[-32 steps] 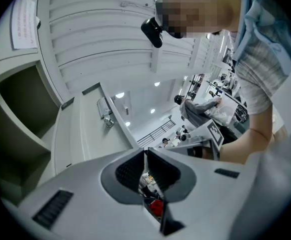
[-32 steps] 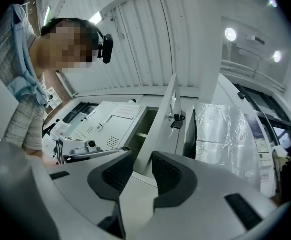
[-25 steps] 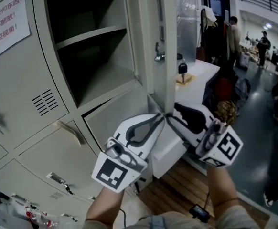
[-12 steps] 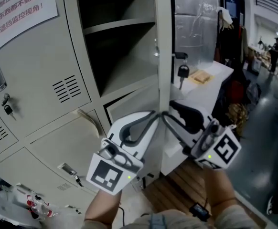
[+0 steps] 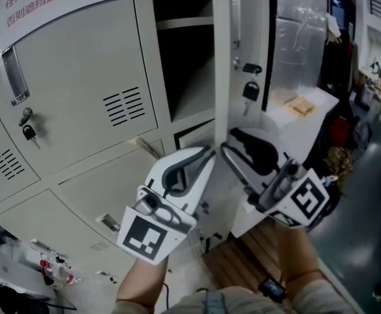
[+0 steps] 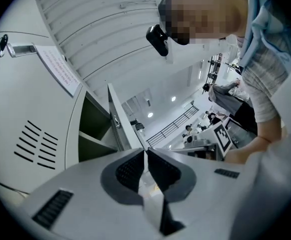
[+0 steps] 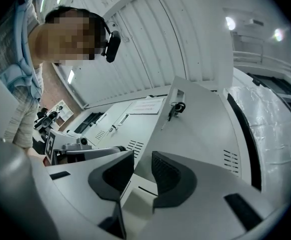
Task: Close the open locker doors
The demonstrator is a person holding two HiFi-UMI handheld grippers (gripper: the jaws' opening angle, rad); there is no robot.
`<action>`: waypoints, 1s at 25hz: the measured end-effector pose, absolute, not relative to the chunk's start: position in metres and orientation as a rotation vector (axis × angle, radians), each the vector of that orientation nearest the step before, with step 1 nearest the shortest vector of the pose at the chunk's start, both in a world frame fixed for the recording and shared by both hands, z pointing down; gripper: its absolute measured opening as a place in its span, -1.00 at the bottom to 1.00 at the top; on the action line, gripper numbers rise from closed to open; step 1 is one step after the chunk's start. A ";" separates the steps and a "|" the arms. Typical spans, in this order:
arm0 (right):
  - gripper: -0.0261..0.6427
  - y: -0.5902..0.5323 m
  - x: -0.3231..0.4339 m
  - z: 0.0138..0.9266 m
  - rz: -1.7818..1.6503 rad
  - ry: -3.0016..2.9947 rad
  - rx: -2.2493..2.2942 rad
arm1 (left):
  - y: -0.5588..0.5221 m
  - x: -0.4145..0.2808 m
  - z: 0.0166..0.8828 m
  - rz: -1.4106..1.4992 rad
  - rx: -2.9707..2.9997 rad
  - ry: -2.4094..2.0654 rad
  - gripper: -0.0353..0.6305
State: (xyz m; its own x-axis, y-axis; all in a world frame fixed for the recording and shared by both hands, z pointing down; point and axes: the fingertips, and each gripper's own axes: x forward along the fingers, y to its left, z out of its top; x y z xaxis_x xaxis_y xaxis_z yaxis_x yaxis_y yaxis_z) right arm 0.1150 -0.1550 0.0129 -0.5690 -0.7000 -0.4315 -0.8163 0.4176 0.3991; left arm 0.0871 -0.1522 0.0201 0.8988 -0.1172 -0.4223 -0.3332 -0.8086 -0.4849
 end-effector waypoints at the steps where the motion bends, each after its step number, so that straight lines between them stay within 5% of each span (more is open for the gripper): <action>1: -0.58 -0.160 0.114 0.013 0.876 2.472 -1.341 | -0.155 0.084 0.019 0.509 -2.491 0.333 -0.87; 25: -0.58 -0.254 0.075 0.018 0.841 2.605 -1.446 | -0.220 0.055 0.032 0.445 -2.547 0.492 -0.88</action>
